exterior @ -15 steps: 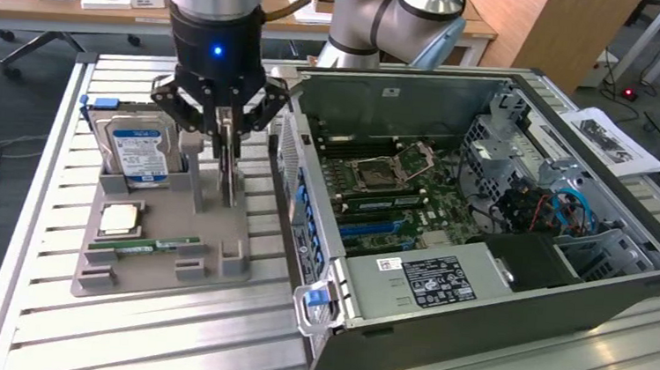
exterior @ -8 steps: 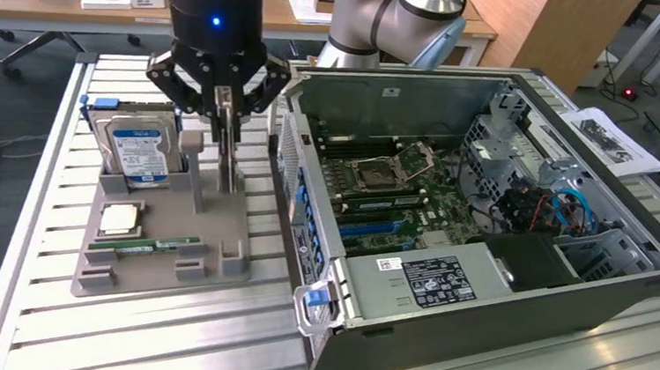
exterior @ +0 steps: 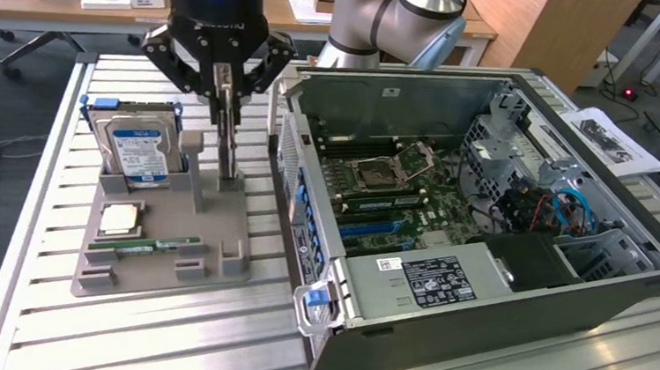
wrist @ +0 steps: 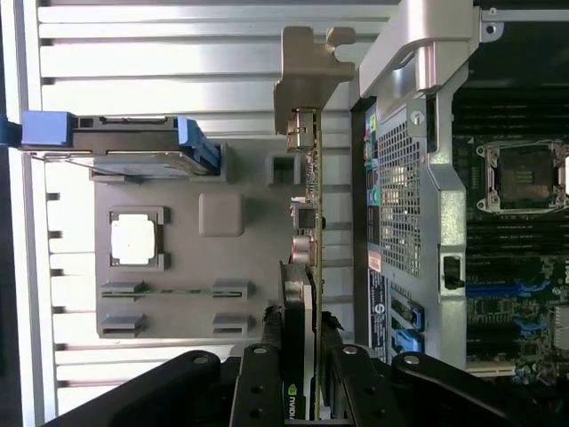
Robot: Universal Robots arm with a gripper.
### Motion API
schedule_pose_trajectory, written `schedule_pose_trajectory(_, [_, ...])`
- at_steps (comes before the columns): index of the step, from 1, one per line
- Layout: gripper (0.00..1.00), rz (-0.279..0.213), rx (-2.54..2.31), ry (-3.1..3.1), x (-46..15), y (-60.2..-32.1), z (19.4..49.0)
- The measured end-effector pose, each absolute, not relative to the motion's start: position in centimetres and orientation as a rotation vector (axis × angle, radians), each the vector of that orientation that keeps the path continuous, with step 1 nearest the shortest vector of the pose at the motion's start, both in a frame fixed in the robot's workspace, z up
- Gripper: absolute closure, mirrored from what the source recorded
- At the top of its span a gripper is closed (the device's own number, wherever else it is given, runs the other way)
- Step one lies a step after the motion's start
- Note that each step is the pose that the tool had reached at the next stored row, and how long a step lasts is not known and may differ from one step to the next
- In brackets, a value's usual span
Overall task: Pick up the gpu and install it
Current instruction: 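Pick up the gpu and move the gpu toward the slot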
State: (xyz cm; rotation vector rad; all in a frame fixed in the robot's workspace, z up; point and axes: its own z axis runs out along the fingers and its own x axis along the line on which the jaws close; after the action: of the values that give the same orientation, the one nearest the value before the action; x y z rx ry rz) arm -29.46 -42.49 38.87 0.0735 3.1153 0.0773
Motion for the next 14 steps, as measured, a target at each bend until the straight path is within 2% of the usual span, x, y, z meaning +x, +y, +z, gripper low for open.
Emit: schedule_pose_trajectory(14, [0.73, 0.077, 0.074, 3.115, -29.5, -42.5, 41.5])
